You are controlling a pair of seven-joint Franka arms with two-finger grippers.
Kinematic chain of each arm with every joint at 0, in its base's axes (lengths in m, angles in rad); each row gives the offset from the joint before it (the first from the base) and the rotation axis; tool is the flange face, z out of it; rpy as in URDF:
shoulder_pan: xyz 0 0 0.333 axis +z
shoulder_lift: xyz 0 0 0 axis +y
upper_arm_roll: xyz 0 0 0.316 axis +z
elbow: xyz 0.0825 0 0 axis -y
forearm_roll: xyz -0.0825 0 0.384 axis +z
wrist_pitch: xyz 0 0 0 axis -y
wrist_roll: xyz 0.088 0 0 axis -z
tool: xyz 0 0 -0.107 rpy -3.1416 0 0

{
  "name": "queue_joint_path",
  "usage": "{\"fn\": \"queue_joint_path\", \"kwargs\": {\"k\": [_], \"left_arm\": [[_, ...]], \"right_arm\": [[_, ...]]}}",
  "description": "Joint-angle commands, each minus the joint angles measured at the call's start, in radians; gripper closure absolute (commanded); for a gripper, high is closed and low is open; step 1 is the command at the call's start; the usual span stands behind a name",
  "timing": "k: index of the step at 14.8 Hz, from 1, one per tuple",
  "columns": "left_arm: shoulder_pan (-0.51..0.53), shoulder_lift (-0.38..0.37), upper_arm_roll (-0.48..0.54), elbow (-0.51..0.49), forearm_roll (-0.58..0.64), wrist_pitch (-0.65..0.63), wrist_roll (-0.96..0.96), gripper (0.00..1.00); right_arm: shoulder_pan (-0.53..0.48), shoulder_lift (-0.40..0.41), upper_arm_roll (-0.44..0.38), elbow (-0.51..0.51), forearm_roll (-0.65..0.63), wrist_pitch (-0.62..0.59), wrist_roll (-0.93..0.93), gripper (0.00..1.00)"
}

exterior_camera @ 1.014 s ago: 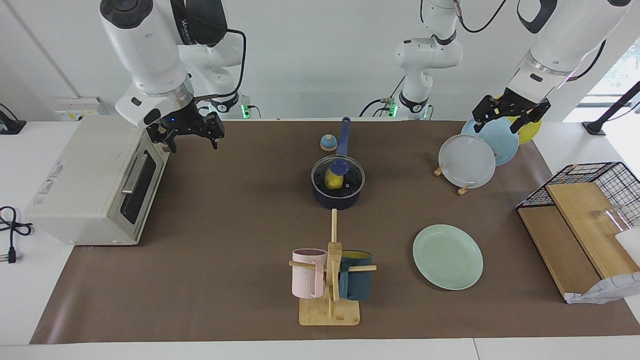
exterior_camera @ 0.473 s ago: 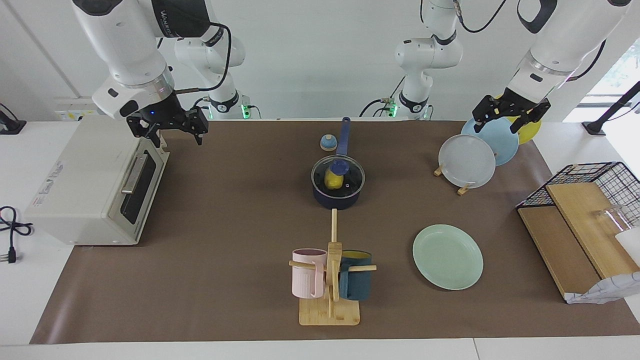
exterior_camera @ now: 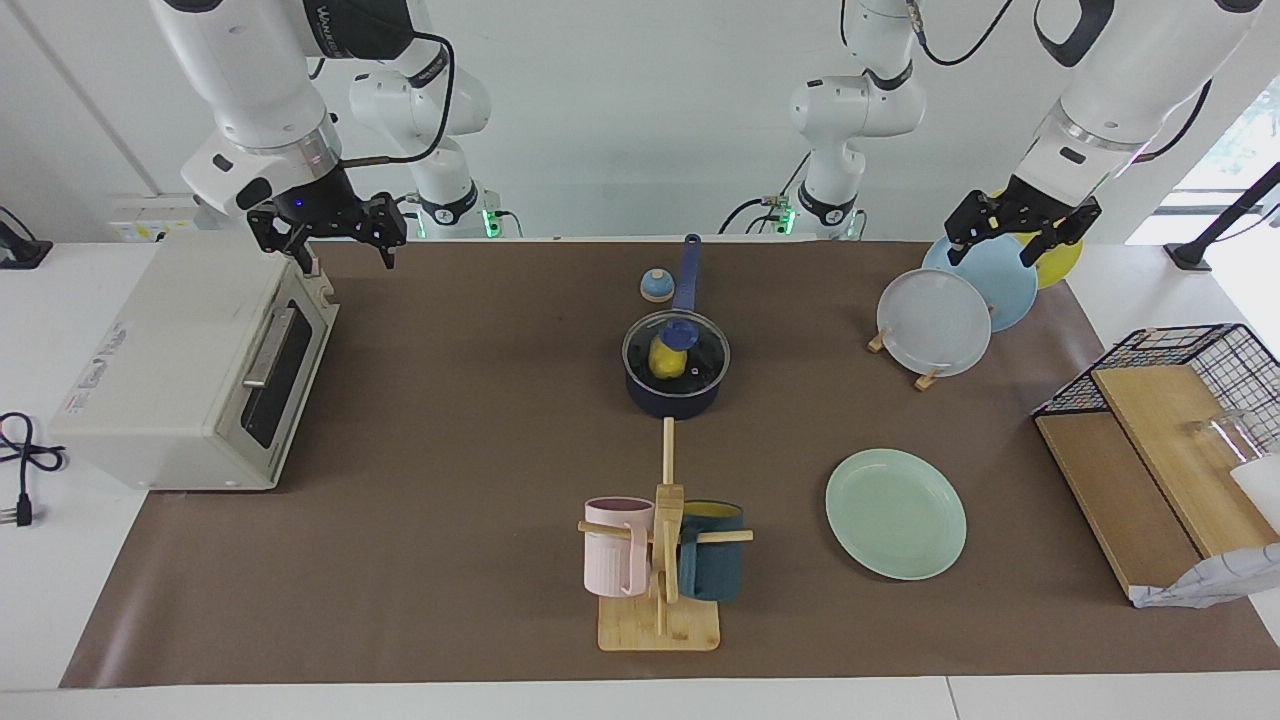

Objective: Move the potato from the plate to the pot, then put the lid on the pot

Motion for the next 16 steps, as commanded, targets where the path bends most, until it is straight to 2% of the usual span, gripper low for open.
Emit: {"fn": "queue_joint_path", "kwargs": {"k": [1,2,16], "left_arm": [[0.000,-0.019,-0.001,-0.018,0.016,-0.001,-0.004,0.00],[0.000,-0.019,-0.001,-0.018,0.016,0.001,-0.004,0.00],[0.000,-0.018,-0.001,-0.018,0.016,-0.001,-0.004,0.00]], "right_arm": [[0.142,-0.020,-0.162,-0.036,0.006,0.021,-0.016,0.00],[0.158,-0.013,-0.181,-0.037,0.006,0.021,-0.013,0.00],[0.103,-0.016,-0.177,-0.053,0.040,0.039,-0.019,0.00]]}}
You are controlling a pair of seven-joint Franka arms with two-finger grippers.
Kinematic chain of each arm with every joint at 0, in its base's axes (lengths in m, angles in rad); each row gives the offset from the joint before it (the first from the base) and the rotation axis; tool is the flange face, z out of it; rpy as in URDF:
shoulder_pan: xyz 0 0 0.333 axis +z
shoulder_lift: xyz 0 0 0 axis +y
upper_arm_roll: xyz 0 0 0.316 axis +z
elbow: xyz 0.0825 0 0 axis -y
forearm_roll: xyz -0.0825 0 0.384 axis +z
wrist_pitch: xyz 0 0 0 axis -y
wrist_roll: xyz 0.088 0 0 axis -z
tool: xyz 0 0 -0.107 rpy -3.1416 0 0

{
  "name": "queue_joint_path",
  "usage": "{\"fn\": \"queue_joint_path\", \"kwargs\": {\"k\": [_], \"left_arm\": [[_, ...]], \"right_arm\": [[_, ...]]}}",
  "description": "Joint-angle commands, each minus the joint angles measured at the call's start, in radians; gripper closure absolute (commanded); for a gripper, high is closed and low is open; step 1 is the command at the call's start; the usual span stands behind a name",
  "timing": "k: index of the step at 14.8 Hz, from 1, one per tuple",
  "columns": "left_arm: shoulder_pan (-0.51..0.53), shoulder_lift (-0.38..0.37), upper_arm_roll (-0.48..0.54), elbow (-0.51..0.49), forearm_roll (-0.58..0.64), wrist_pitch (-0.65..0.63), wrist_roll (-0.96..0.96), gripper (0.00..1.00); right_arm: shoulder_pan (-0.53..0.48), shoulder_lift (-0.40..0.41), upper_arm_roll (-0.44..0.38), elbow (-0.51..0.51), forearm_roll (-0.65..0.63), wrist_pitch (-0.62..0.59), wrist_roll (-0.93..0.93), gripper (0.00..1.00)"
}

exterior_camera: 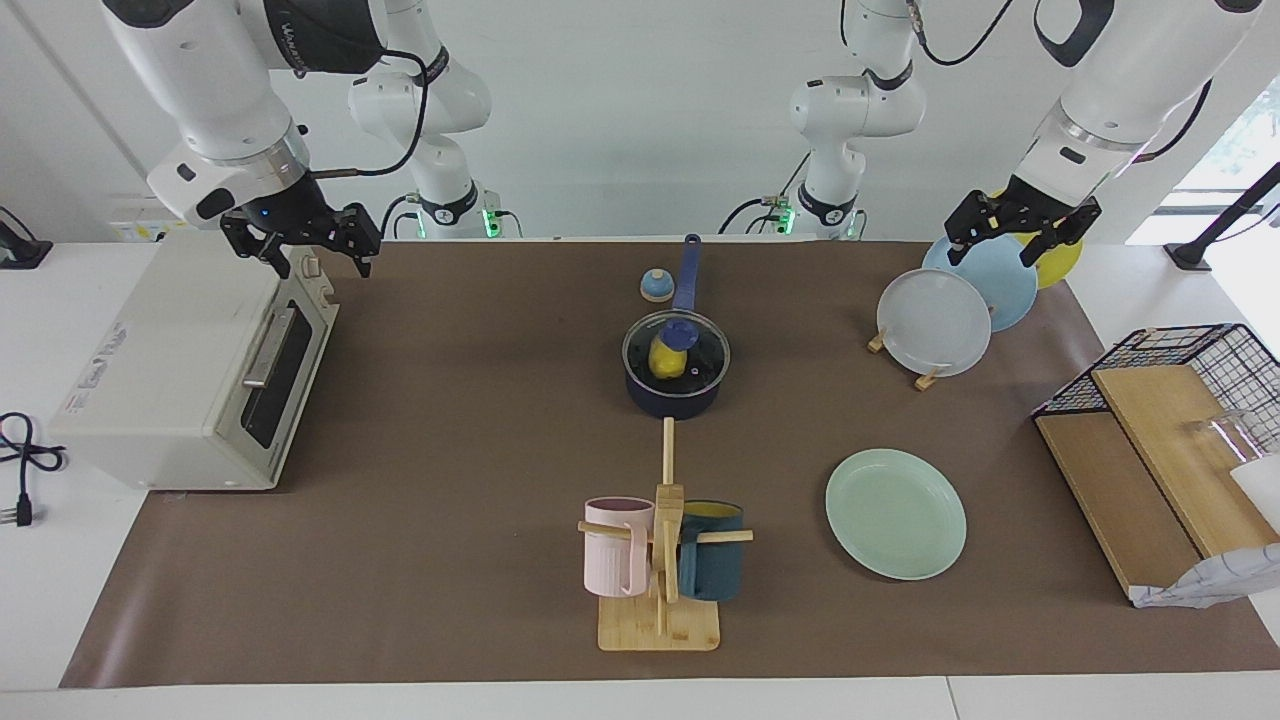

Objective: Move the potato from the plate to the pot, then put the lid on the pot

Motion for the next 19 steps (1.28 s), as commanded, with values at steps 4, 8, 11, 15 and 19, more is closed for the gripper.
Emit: {"fn": "queue_joint_path", "kwargs": {"k": [4,8,11,15,19], "left_arm": [[0.000,-0.019,-0.001,-0.018,0.016,-0.001,-0.004,0.00],[0.000,-0.018,-0.001,-0.018,0.016,-0.001,-0.004,0.00],[0.000,-0.018,-0.001,-0.018,0.016,-0.001,-0.006,0.00],[0.000,-0.019,-0.001,-0.018,0.016,-0.001,-0.004,0.00],[0.000,-0.019,-0.001,-0.018,0.016,-0.001,-0.004,0.00]], "right_arm": [[-0.033,-0.018,0.007,-0.028,0.022,0.018,-0.021,0.00],[-0.033,-0.018,0.007,-0.028,0.028,0.017,-0.022,0.00],[-0.040,-0.018,0.018,-0.027,0.030,0.015,-0.021,0.00],[-0.036,-0.018,0.016,-0.025,0.033,0.016,-0.019,0.00],[-0.043,-0.018,0.016,-0.027,0.033,0.023,-0.012,0.00]]}}
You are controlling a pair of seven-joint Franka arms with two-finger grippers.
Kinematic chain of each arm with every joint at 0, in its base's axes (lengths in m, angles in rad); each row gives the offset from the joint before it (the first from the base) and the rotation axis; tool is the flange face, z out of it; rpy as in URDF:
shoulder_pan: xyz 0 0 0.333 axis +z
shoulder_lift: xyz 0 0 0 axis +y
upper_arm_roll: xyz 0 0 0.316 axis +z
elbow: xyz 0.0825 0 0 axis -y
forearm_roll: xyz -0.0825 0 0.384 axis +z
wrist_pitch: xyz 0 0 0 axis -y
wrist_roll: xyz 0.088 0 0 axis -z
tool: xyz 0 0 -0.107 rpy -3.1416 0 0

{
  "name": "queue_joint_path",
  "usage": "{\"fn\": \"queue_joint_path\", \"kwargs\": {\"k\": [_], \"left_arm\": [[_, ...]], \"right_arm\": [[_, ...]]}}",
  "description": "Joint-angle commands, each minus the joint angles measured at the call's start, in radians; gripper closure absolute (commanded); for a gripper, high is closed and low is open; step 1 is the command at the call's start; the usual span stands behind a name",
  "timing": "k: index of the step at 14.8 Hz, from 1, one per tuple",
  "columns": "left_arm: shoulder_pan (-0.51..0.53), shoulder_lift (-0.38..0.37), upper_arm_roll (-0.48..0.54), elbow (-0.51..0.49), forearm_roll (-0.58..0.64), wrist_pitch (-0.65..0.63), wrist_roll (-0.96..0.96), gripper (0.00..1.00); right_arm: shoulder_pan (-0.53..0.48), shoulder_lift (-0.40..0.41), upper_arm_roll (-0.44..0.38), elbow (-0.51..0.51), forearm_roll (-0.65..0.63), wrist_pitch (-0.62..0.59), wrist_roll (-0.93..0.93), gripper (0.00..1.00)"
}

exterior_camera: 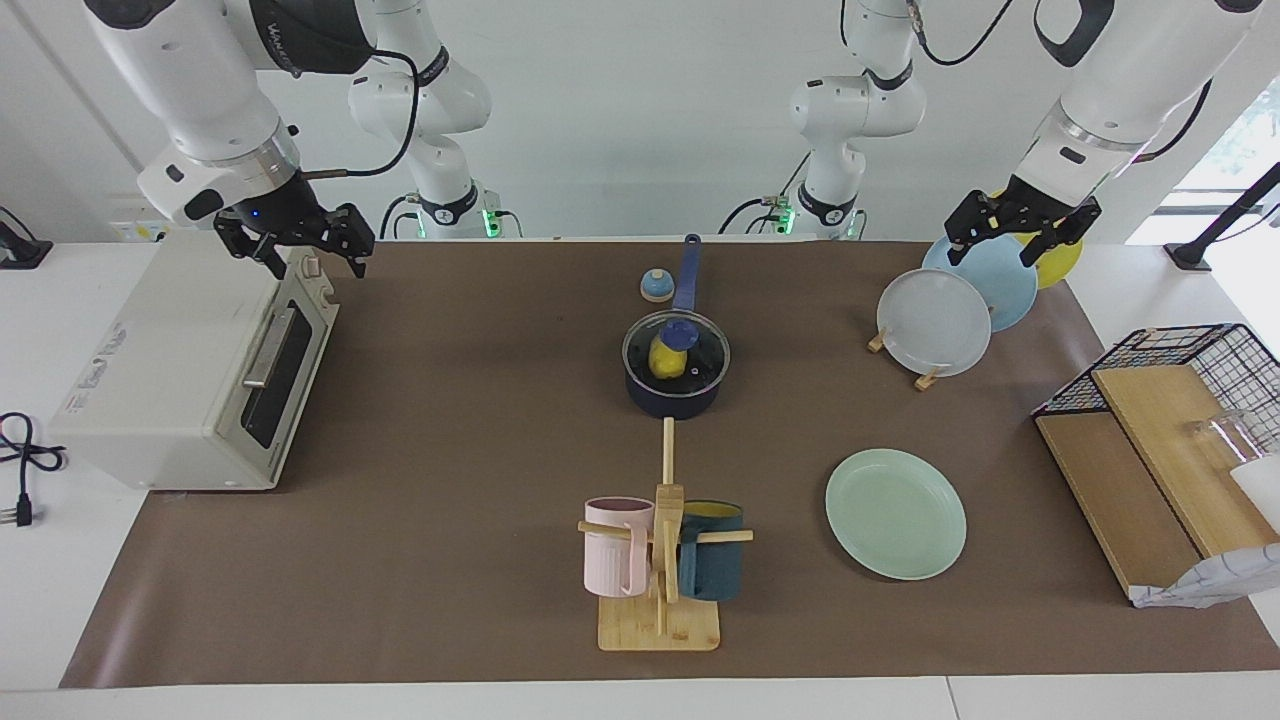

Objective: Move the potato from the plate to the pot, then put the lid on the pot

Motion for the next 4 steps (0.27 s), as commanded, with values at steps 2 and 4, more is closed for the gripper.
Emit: {"fn": "queue_joint_path", "kwargs": {"k": [2,4], "left_arm": [[0.001,-0.019,-0.001,-0.018,0.016,0.001,-0.004,0.00],[0.000,-0.018,-0.001,-0.018,0.016,-0.001,-0.004,0.00]], "right_arm": [[-0.019,-0.018,0.007,-0.024,0.014,0.022,-0.011,0.00],[-0.019,-0.018,0.006,-0.024,0.014,0.023,-0.015,0.00]]}}
